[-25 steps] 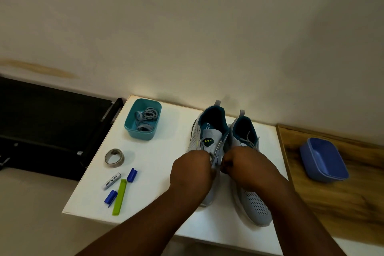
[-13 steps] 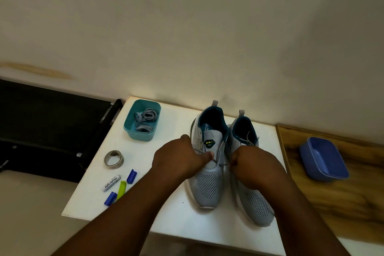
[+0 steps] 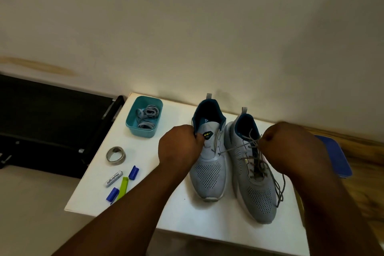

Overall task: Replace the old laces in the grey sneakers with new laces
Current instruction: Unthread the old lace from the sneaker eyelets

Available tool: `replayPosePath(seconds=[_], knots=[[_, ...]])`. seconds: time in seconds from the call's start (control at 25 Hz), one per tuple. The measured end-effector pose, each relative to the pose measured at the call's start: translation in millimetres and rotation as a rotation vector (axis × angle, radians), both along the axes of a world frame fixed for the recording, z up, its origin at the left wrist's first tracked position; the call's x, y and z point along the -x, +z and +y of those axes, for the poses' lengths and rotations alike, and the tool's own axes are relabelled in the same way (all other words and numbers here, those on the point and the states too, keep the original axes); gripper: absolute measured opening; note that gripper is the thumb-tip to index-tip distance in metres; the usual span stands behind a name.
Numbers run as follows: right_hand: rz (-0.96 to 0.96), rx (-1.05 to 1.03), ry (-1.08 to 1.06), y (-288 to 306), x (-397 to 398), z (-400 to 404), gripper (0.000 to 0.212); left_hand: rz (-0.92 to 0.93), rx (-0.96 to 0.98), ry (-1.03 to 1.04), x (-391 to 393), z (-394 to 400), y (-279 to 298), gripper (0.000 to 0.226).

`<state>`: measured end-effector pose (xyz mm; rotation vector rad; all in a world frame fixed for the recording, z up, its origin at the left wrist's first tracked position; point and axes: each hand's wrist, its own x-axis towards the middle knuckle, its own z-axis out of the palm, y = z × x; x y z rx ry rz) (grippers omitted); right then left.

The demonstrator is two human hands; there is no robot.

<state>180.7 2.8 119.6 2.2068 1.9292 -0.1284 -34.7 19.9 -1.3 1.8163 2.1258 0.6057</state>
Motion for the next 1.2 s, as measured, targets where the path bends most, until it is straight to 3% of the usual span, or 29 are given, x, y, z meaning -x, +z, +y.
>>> replayPosePath(seconds=[0.12,0.24,0.4,0.68,0.84,0.96,1.04,1.2], knots=[[-0.029,-0.116,0.089,-15.0,12.1,-4.6,0.021,0.014,-0.013,-0.029,-2.6,-2.4,-2.3,0.034],[0.055,-0.027,0.266,-64.5,42.1,-10.8,0.035,0.042,-0.032,-0.039,0.0,-3.1,-5.4,0.035],[0.172,-0.09,0.292,-98.5,57.3,-16.3,0.02,0.041,-0.071,-0.023,2.4,-6.2,-8.5,0.036],[0.295,-0.001,0.211,-72.7,23.7,-16.0,0.019,-0.03,-0.04,0.011,-9.7,-14.2,-18.0,0.035],[0.322,-0.027,0.17,-88.2,28.6,-21.4,0.02,-0.026,-0.039,-0.006,-14.3,-22.3,-19.1,0.029],[0.285,-0.064,0.194,-104.0,34.8,-19.1,0.023,-0.048,-0.137,-0.045,-21.5,-32.0,-18.6,0.042],[0.287,-0.1,0.236,-107.2,36.2,-16.4,0.02,0.049,-0.233,-0.122,-27.5,-40.8,-20.0,0.033],[0.516,-0.169,0.32,-111.0,35.8,-18.5,0.011,0.073,-0.134,-0.136,-29.6,-56.3,-20.7,0.023]])
